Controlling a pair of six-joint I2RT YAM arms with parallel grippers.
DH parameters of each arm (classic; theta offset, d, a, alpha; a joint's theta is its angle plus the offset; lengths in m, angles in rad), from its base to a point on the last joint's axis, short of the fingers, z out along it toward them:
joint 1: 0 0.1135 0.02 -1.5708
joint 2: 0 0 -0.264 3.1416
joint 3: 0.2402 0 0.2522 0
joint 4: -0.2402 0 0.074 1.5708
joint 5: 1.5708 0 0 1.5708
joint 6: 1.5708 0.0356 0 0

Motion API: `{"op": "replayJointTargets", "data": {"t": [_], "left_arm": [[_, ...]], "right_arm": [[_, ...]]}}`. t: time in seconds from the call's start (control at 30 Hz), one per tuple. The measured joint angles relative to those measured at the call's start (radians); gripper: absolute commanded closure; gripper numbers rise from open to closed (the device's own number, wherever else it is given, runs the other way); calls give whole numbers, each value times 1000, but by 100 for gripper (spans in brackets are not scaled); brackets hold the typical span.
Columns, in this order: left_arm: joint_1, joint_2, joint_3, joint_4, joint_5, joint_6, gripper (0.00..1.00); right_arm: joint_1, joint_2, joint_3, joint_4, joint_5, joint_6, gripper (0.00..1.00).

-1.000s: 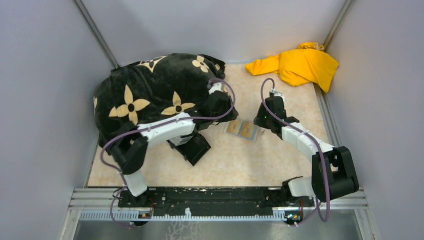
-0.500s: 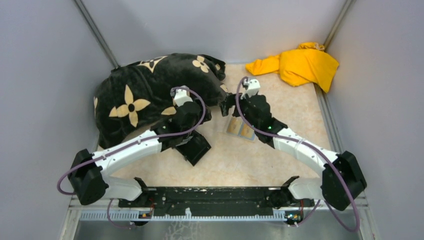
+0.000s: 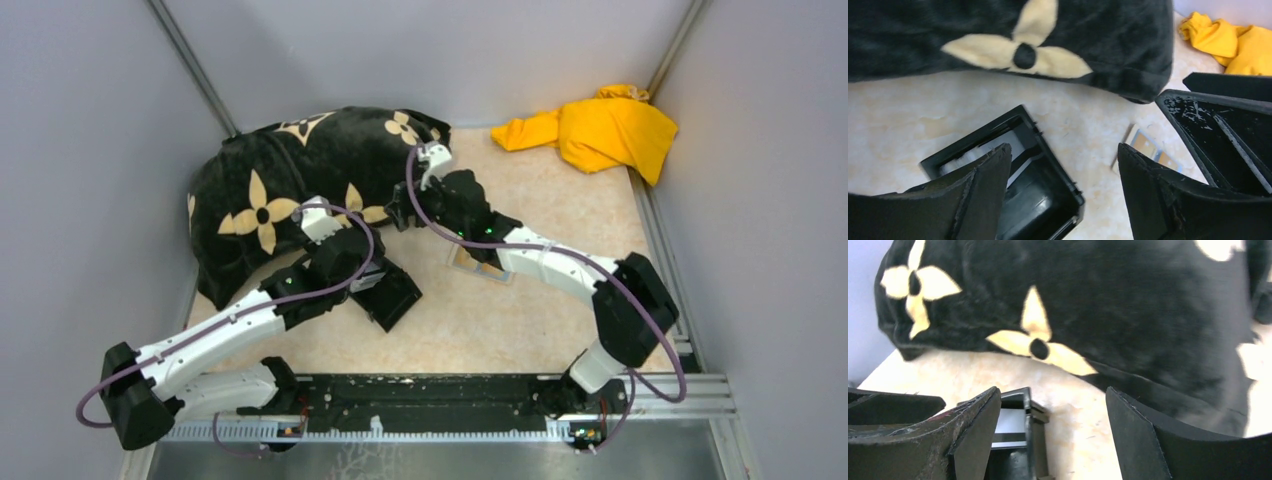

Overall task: Put the credit cards into the card holder
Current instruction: Pick up the credit card from the storage box.

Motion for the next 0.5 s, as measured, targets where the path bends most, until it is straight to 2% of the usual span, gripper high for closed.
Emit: {"op": "replayJointTargets", "data": {"t": [0.3, 0.5], "left_arm": [[1, -123, -47, -311, -48, -257, 19], [1, -175, -76, -475, -38, -422, 23]], "right_arm": [[140, 236, 275, -272, -42, -84, 26], [190, 357, 379, -409, -55, -84, 31]]}}
